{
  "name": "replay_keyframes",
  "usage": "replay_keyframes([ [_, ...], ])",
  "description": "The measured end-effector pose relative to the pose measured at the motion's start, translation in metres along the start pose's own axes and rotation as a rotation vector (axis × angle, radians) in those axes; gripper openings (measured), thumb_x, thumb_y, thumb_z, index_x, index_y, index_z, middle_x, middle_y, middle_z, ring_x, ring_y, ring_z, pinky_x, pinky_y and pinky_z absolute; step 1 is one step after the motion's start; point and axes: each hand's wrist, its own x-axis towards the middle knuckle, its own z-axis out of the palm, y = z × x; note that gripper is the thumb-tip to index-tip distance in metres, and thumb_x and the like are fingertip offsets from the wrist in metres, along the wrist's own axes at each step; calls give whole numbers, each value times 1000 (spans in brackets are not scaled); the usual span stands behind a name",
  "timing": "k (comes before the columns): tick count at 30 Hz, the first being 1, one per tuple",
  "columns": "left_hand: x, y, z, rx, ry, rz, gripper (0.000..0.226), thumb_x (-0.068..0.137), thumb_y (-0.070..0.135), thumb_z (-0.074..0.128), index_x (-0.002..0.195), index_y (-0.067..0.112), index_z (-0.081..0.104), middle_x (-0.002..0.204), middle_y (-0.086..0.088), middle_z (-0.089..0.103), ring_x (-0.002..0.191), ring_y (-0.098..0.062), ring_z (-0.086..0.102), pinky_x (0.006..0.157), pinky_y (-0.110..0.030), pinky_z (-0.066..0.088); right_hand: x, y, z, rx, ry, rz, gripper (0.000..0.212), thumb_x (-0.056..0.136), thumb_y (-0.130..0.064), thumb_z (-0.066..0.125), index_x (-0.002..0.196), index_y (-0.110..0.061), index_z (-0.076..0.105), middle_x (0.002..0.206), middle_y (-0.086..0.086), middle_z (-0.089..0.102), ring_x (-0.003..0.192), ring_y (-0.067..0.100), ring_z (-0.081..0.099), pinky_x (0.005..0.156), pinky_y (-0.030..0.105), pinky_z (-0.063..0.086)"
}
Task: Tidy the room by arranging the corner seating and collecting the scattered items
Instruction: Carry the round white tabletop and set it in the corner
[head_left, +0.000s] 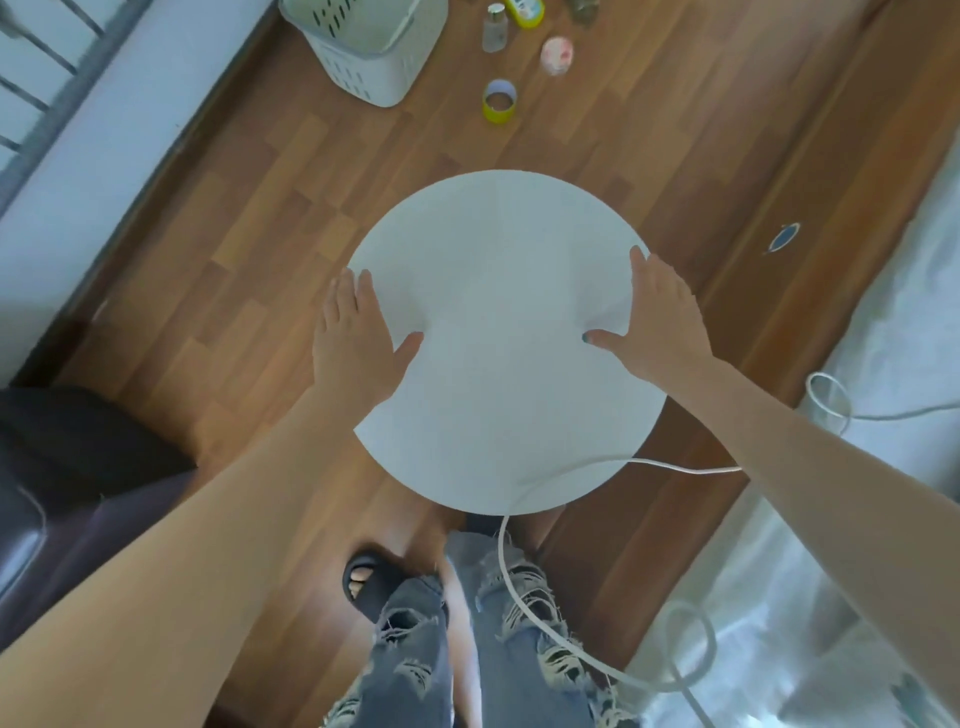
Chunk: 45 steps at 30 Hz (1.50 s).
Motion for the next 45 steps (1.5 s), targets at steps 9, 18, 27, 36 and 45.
replay_keyframes([
  [9,-4,9,15,-173,-33,-215,114,81,65,56,150,0,-6,160,-13,-7,148,-26,-6,119,-40,8,8,23,11,482,-158,174,129,65,-42,86,155,-20,-5,157,10,16,141,35,23,108,51,30],
  [18,7,3,9,-395,-141,-416,130,60,69,74,150,7,3,153,-9,16,140,-32,22,109,-47,33,24,26,10,589,-257,305,135,68,-30,88,152,-23,-17,158,11,8,145,35,15,113,53,22],
  [27,4,-10,10,-659,-193,-620,120,52,60,85,138,4,22,134,-6,43,121,-27,47,78,-34,41,28,27,13,595,-190,250,131,58,-32,93,154,-18,5,155,3,24,143,32,20,113,56,26],
  [36,-34,-79,10,-655,-96,-672,119,47,67,83,137,10,30,129,-5,46,120,-28,49,75,-37,43,29,-29,27,616,-207,79,130,30,-49,98,141,-25,35,138,-10,45,130,16,41,105,42,42],
  [45,-97,-190,1,-658,25,-761,136,27,85,71,135,14,29,127,-2,52,113,-30,55,81,-43,53,-5,-136,66,603,-294,-64,126,42,-41,96,144,-27,23,140,-5,36,129,13,35,105,40,39],
])
